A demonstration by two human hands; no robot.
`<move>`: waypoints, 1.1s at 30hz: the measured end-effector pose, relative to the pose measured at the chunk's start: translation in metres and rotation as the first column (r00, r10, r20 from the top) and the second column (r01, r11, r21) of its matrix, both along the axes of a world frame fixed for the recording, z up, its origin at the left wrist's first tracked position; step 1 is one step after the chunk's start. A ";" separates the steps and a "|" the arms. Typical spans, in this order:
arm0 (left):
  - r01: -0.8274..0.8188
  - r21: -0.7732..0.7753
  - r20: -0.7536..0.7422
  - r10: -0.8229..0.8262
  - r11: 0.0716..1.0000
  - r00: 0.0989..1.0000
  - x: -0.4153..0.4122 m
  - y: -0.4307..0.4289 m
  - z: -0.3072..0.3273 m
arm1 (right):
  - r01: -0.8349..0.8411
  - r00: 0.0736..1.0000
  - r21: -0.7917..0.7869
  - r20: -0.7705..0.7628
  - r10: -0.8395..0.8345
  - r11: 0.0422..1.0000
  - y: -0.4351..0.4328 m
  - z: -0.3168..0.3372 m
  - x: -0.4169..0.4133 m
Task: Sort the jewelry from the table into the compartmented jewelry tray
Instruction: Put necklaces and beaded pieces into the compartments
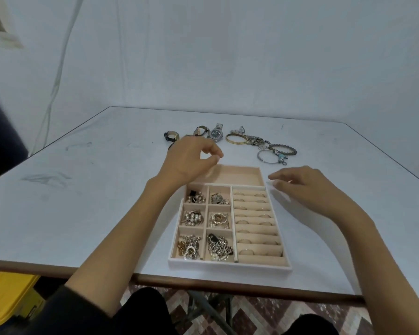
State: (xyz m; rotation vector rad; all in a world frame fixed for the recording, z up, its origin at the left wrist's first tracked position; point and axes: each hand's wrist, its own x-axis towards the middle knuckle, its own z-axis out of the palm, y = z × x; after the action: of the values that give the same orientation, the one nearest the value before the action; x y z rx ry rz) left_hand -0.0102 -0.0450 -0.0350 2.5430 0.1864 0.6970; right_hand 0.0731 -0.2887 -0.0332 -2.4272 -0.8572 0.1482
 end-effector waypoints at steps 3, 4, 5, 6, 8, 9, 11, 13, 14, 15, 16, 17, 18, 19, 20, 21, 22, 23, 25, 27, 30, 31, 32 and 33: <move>0.004 -0.008 -0.061 -0.004 1.000 0.998 0.021 0.002 0.002 | 0.096 0.995 0.098 -0.050 -0.092 0.991 0.015 0.011 0.025; 0.016 -0.009 -0.083 -0.016 1.000 0.996 0.028 0.002 0.002 | 0.127 0.991 0.117 -0.042 -0.123 0.985 0.021 0.013 0.035; 0.031 -0.009 -0.104 -0.031 0.999 0.994 0.034 0.001 0.004 | 0.156 0.988 0.123 -0.023 -0.155 0.980 0.027 0.014 0.046; 0.044 -0.003 -0.125 -0.044 0.999 0.991 0.041 0.001 0.004 | 0.182 0.983 0.125 -0.005 -0.183 0.975 0.033 0.015 0.056; 0.064 0.014 -0.165 -0.061 0.998 0.984 0.055 -0.001 0.008 | 0.234 0.970 0.119 0.039 -0.240 0.965 0.046 0.015 0.075; 0.069 0.027 -0.188 -0.063 0.997 0.980 0.062 -0.002 0.010 | 0.258 0.962 0.114 0.066 -0.266 0.959 0.054 0.013 0.084; 0.071 0.058 -0.244 -0.054 0.996 0.968 0.076 -0.003 0.014 | 0.296 0.942 0.100 0.132 -0.308 0.950 0.068 0.007 0.099; 0.056 0.079 -0.291 -0.031 0.995 0.956 0.092 -0.002 0.016 | 0.329 0.922 0.081 0.188 -0.339 0.941 0.080 0.001 0.112; 0.047 0.094 -0.306 -0.016 0.994 0.952 0.099 -0.002 0.016 | 0.342 0.913 0.071 0.210 -0.349 0.937 0.085 -0.002 0.118; 0.043 0.118 -0.318 -0.003 0.992 0.948 0.106 -0.003 0.016 | 0.352 0.906 0.062 0.227 -0.357 0.934 0.088 -0.005 0.123; 0.047 0.151 -0.330 0.006 0.987 0.944 0.113 -0.004 0.016 | 0.358 0.900 0.056 0.243 -0.361 0.932 0.091 -0.007 0.129; 0.055 0.193 -0.345 0.015 0.980 0.939 0.119 -0.006 0.015 | 0.365 0.894 0.049 0.259 -0.365 0.930 0.093 -0.010 0.133; 0.061 0.246 -0.359 0.032 0.967 0.933 0.126 -0.009 0.014 | 0.373 0.888 0.043 0.274 -0.370 0.927 0.094 -0.012 0.137; 0.065 0.306 -0.371 0.056 0.950 0.927 0.132 -0.012 0.012 | 0.382 0.882 0.037 0.283 -0.376 0.924 0.095 -0.015 0.141; 0.068 0.363 -0.377 0.079 0.929 0.923 0.138 -0.016 0.009 | 0.388 0.879 0.032 0.290 -0.380 0.921 0.096 -0.017 0.144; 0.069 0.410 -0.375 0.099 0.909 0.922 0.143 -0.021 0.007 | 0.389 0.877 0.025 0.296 -0.379 0.921 0.096 -0.020 0.146; 0.068 0.444 -0.366 0.112 0.893 0.924 0.148 -0.025 0.005 | 0.389 0.877 0.017 0.300 -0.376 0.921 0.097 -0.021 0.148; 0.064 0.469 -0.356 0.123 0.881 0.926 0.151 -0.030 0.003 | 0.388 0.877 0.012 0.302 -0.374 0.921 0.097 -0.022 0.149; 0.040 0.502 -0.339 0.154 0.864 0.928 0.156 -0.036 0.001 | 0.386 0.874 0.015 0.314 -0.370 0.923 0.097 -0.024 0.151; 0.003 0.509 -0.321 0.187 0.861 0.929 0.159 -0.037 0.000 | 0.381 0.872 0.012 0.329 -0.364 0.924 0.097 -0.025 0.153; -0.028 0.497 -0.294 0.199 0.867 0.935 0.161 -0.036 0.000 | 0.374 0.875 -0.003 0.332 -0.352 0.927 0.098 -0.025 0.155; -0.029 0.494 -0.291 0.196 0.869 0.936 0.161 -0.036 -0.001 | 0.373 0.879 -0.010 0.324 -0.349 0.928 0.099 -0.025 0.156; -0.030 0.485 -0.290 0.192 0.874 0.938 0.160 -0.035 -0.001 | 0.371 0.883 -0.019 0.318 -0.346 0.928 0.100 -0.024 0.156; -0.034 0.468 -0.288 0.189 0.883 0.939 0.159 -0.034 -0.001 | 0.370 0.885 -0.028 0.315 -0.343 0.929 0.101 -0.023 0.156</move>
State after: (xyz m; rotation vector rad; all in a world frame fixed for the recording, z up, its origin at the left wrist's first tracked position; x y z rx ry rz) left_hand 0.1492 -0.0789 -0.0365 3.1203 0.3174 0.3828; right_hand 0.2294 -0.1877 -0.0563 -2.6859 -0.5164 -0.3454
